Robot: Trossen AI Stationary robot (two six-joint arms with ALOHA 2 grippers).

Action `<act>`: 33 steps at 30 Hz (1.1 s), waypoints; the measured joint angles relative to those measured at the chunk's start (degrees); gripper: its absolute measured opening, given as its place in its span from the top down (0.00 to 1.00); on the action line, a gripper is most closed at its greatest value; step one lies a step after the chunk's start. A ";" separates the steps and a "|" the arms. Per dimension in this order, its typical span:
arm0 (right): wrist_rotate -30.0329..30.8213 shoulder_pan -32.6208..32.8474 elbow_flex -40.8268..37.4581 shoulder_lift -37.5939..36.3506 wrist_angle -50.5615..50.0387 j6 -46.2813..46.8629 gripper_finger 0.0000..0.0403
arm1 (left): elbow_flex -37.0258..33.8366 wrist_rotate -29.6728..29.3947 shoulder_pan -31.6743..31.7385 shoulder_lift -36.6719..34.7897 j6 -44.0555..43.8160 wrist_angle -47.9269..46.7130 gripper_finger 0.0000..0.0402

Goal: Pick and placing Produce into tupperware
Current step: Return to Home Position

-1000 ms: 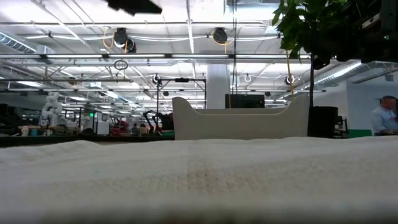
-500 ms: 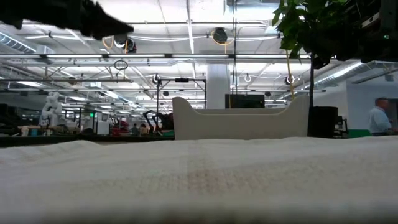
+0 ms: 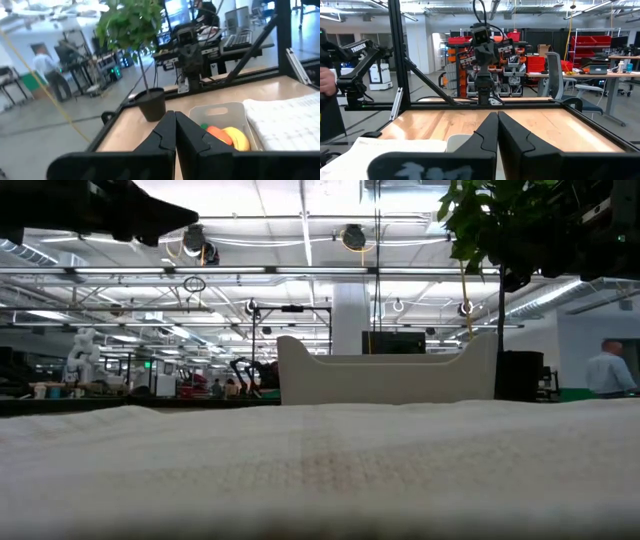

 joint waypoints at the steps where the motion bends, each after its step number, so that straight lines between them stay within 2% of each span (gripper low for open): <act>1: -0.01 0.00 0.00 0.00 0.03 0.00 1.00 | 0.00 -0.01 -0.29 -0.28 1.11 0.00 1.00; 4: -0.01 0.00 0.00 0.00 0.18 -0.04 1.00 | 0.00 0.52 -0.07 -0.46 2.96 1.10 1.00; 8: -0.22 0.00 0.00 0.04 0.20 -0.08 1.00 | -0.31 6.71 1.74 0.47 2.75 3.56 1.00; 11: -1.56 0.00 -0.01 0.01 0.35 -0.12 1.00 | -3.63 9.74 2.63 1.72 2.92 11.69 1.00; 13: -1.58 0.00 0.00 0.03 0.41 -0.04 1.00 | -6.81 9.86 3.52 2.47 2.95 18.13 1.00; 16: -1.56 0.00 0.00 0.04 0.67 0.00 1.00 | -9.82 9.93 5.56 2.49 1.63 22.56 1.00; 23: -1.56 0.00 0.00 0.04 0.66 0.00 1.00 | -11.04 10.68 10.05 1.85 -1.13 19.26 1.00; 33: -1.56 0.00 0.00 0.02 0.31 -0.08 1.00 | -11.06 11.21 12.02 -5.01 -2.08 9.13 1.00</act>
